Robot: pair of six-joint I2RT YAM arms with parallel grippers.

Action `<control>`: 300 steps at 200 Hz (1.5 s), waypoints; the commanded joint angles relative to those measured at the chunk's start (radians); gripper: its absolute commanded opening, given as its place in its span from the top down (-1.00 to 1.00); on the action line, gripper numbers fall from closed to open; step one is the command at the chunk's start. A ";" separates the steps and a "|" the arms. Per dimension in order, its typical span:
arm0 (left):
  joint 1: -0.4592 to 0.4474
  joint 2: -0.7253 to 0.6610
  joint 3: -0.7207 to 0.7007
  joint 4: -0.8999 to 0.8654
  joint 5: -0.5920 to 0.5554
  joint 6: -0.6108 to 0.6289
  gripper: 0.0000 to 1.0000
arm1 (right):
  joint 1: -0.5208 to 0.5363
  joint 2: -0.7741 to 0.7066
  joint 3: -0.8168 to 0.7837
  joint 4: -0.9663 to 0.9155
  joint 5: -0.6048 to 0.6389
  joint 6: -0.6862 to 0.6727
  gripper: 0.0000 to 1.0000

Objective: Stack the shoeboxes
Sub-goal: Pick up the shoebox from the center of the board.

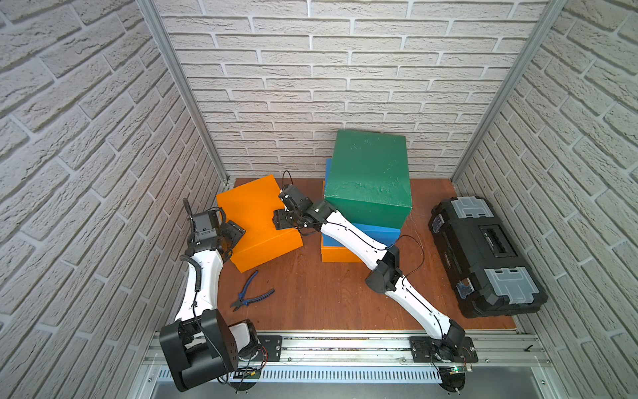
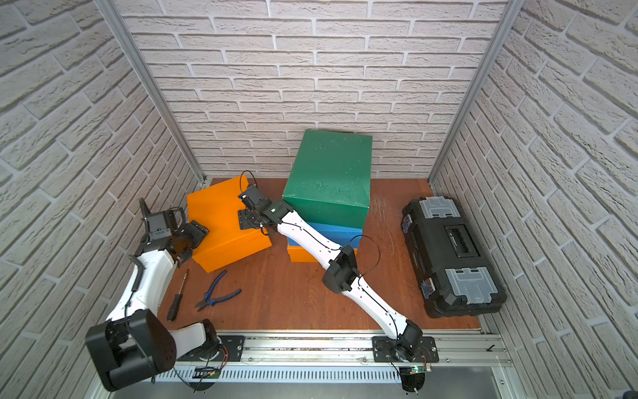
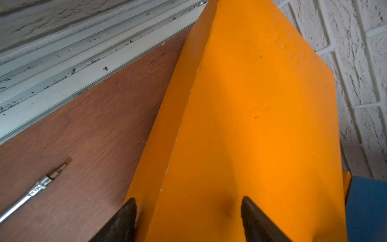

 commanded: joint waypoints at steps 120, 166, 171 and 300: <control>-0.053 -0.230 0.132 0.005 0.183 -0.087 -0.53 | 0.208 -0.128 0.015 -0.027 -0.188 -0.199 -0.37; -0.063 -0.264 0.177 -0.013 0.200 -0.112 -0.53 | 0.232 -0.166 0.016 -0.053 -0.144 -0.240 -0.37; -0.066 -0.266 0.186 -0.015 0.201 -0.114 -0.53 | 0.234 -0.169 0.017 -0.052 -0.142 -0.242 -0.37; -0.119 -0.330 0.419 -0.116 0.164 -0.139 -0.44 | 0.290 -0.287 0.017 -0.073 -0.110 -0.302 -0.35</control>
